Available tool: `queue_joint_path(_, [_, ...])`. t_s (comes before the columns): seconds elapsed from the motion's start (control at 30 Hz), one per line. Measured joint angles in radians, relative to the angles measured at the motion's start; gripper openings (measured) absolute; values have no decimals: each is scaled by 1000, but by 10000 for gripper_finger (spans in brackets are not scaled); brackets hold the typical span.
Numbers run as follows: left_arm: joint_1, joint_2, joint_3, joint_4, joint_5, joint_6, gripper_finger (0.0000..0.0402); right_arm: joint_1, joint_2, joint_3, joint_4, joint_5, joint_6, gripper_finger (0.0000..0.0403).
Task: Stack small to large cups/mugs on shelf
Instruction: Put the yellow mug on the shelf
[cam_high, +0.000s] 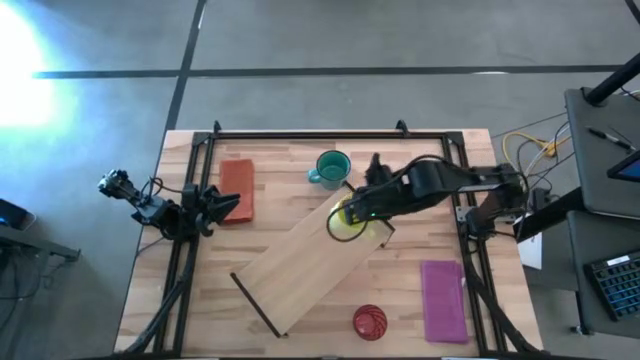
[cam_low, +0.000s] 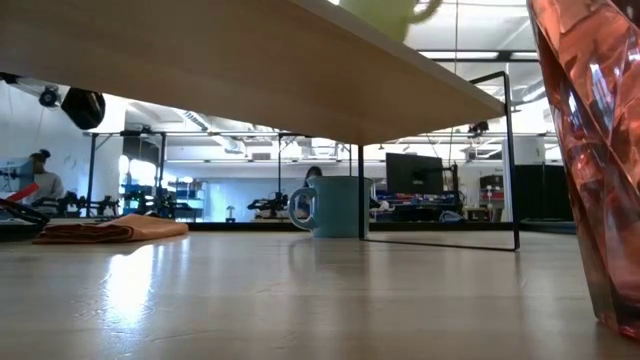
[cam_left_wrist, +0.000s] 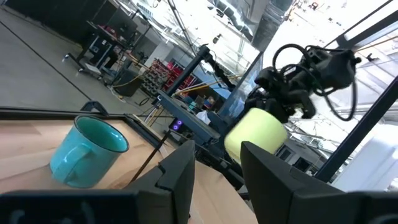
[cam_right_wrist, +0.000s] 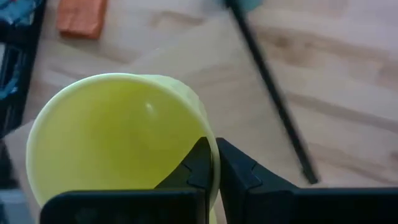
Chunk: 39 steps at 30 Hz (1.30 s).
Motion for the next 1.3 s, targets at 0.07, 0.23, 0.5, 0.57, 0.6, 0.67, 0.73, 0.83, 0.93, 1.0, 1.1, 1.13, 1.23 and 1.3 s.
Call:
queue_joint_path(0.07, [0,-2,0,2,2,-26,117,0,28,10,-34,-30,15,13])
queue_joint_path(0.23, [0,-4,0,0,3,-54,117,11,44,-8,-35,-98,75,13])
queue_joint_path(0.5, [0,-3,0,-2,4,-53,117,10,61,-24,-31,-65,93,13])
queue_joint_path(0.57, [0,-3,0,-3,4,-53,117,9,82,-28,-33,-56,70,13])
queue_joint_path(0.6, [0,-3,0,-3,4,-53,117,6,93,-30,-32,-57,60,13])
queue_joint_path(0.67, [0,-3,0,-3,4,-53,117,6,108,-43,-30,-64,48,13])
queue_joint_path(0.73, [0,-3,0,-4,5,-53,117,5,113,-46,-29,-64,42,13])
queue_joint_path(0.83, [0,-2,0,-4,6,-53,117,4,113,-50,-23,-63,41,13])
queue_joint_path(0.93, [0,-3,0,-4,6,-53,117,3,113,-49,-23,-55,32,13])
queue_joint_path(1.0, [0,-2,0,-4,6,-53,117,1,113,-47,-21,-55,14,16])
queue_joint_path(1.1, [0,-2,0,-4,6,-53,117,-1,113,-50,11,-54,3,36])
queue_joint_path(1.13, [0,-2,0,-4,6,-52,117,-1,113,-52,13,-51,3,46])
queue_joint_path(1.23, [0,-2,0,-4,6,-52,117,-3,113,-55,25,-37,-12,80])
queue_joint_path(1.3, [0,-2,0,-5,6,-52,117,-5,113,-55,20,-31,-14,101])
